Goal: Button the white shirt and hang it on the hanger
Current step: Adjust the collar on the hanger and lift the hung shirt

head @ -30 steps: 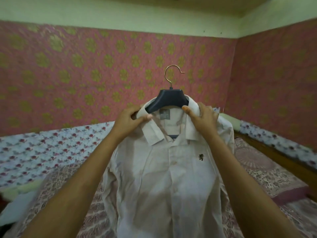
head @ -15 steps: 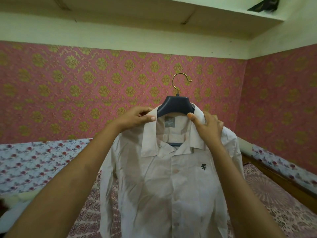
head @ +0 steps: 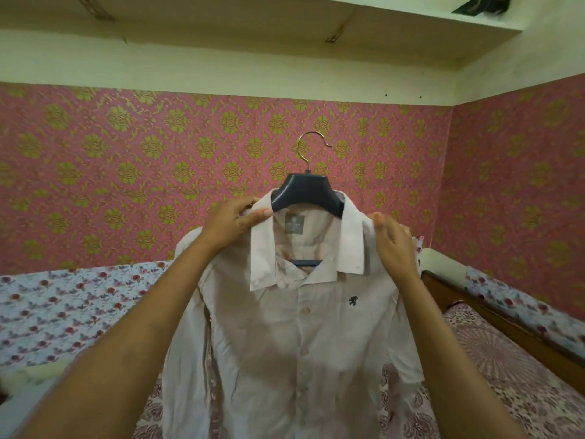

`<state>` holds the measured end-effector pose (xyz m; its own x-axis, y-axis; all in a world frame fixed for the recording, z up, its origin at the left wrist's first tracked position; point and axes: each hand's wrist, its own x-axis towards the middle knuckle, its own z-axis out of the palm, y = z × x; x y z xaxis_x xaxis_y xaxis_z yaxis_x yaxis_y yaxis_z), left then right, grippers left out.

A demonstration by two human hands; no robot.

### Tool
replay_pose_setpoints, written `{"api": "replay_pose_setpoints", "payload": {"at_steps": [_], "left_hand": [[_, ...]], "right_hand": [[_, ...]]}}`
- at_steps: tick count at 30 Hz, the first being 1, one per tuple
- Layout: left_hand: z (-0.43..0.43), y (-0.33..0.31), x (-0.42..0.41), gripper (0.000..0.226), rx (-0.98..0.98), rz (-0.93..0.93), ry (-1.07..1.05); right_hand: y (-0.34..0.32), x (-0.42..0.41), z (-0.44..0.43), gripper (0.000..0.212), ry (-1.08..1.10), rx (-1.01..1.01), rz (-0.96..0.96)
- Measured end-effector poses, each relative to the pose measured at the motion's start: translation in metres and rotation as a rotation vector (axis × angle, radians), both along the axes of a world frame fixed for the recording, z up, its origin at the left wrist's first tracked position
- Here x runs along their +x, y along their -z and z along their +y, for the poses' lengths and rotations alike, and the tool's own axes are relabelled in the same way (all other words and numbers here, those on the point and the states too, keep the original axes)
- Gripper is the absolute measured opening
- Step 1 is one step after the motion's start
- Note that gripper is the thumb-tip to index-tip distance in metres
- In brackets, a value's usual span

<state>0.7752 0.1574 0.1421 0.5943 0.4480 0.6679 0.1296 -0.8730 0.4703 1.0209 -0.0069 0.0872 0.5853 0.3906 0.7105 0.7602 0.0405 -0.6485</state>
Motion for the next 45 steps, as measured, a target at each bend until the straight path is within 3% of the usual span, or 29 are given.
{"api": "replay_pose_setpoints", "payload": {"at_steps": [3, 5, 7, 10, 13, 16, 20, 23, 26, 28, 31, 35, 40, 45], "left_hand": [[0.019, -0.005, -0.009, 0.072, -0.016, -0.026, 0.021], [0.027, -0.007, -0.013, 0.086, 0.002, -0.018, 0.008], [0.028, -0.008, -0.016, 0.086, 0.007, -0.003, 0.005], [0.035, -0.003, -0.02, 0.082, 0.036, 0.001, -0.006], [0.037, 0.0, -0.025, 0.067, 0.054, -0.002, 0.019], [0.031, -0.003, -0.027, 0.02, 0.034, -0.037, 0.083], [0.035, -0.004, -0.034, 0.027, 0.041, -0.147, 0.104], [0.043, -0.002, -0.039, 0.031, 0.01, -0.156, 0.111], [0.047, -0.004, -0.04, 0.041, 0.039, -0.129, 0.103], [0.049, -0.006, -0.039, 0.051, 0.084, -0.105, 0.084], [0.053, -0.005, -0.04, 0.067, 0.108, -0.087, 0.082], [0.054, -0.002, -0.047, 0.051, 0.096, -0.133, 0.066], [0.057, -0.006, -0.045, 0.054, -0.064, -0.167, 0.014], [0.057, -0.016, -0.043, 0.05, 0.001, -0.022, -0.169]], "right_hand": [[0.009, 0.01, -0.007, 0.053, 0.05, -0.014, 0.089], [0.008, 0.01, -0.009, 0.036, -0.026, 0.001, 0.145], [0.003, 0.005, -0.01, 0.019, -0.089, 0.002, 0.177], [0.002, 0.007, -0.008, 0.016, -0.088, -0.074, 0.157], [0.006, 0.007, -0.003, 0.019, 0.05, 0.056, 0.153], [-0.002, -0.01, 0.0, 0.02, 0.128, 0.299, 0.159], [-0.016, -0.029, -0.005, 0.046, -0.001, 0.243, -0.046], [-0.023, -0.042, -0.008, 0.047, -0.013, 0.076, -0.221], [-0.032, -0.058, 0.002, 0.07, 0.01, -0.195, -0.337], [-0.037, -0.065, 0.008, 0.055, 0.101, -0.314, -0.364], [-0.037, -0.07, 0.014, 0.05, 0.19, -0.329, -0.351], [-0.024, -0.068, 0.022, 0.061, 0.243, -0.302, -0.344], [-0.012, -0.07, 0.029, 0.076, 0.24, -0.279, -0.369], [-0.006, -0.067, 0.028, 0.084, 0.29, -0.263, -0.381]]}}
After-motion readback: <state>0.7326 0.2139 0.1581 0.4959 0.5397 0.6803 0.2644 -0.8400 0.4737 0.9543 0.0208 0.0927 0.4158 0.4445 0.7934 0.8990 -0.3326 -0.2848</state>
